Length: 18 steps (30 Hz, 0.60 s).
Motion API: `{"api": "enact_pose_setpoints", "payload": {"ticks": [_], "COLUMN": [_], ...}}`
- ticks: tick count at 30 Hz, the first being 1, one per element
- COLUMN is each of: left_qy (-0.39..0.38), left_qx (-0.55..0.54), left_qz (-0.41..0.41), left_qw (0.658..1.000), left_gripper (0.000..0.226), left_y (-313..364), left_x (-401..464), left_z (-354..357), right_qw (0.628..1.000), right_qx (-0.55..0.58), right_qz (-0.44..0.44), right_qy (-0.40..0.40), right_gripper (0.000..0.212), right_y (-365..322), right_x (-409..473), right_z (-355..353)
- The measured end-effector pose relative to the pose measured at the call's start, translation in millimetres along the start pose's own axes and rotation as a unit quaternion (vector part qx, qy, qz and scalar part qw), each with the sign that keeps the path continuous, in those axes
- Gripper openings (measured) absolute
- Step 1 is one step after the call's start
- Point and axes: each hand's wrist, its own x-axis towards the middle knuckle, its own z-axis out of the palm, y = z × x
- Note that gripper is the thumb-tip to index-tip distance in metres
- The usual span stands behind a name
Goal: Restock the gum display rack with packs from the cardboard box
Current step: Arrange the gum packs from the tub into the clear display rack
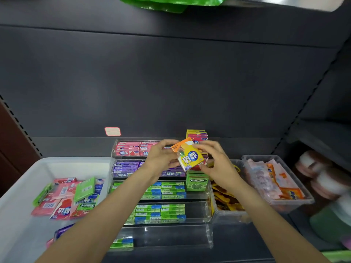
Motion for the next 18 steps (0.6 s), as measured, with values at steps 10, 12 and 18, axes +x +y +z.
{"api": "enact_pose_setpoints", "payload": {"ticks": [10, 12, 18], "left_qy": [0.005, 0.007, -0.053], "left_qx": [0.142, 0.245, 0.397], "left_qz": [0.124, 0.132, 0.126], "left_qw": [0.982, 0.960, 0.908], "left_gripper": [0.028, 0.030, 0.052], "left_y": [-12.8, -18.5, -28.9], "left_x": [7.3, 11.0, 14.9], "left_z": [16.7, 11.4, 4.4], "right_qw": [0.960, 0.967, 0.991], "right_qx": [0.192, 0.144, -0.064], "right_qz": [0.170, 0.144, 0.063], "right_qy": [0.114, 0.151, 0.101], "right_gripper": [0.024, 0.020, 0.017], "right_y": [3.1, 6.9, 9.2], "right_x": [2.9, 4.4, 2.4], "right_z": [-9.8, -15.0, -23.3]}}
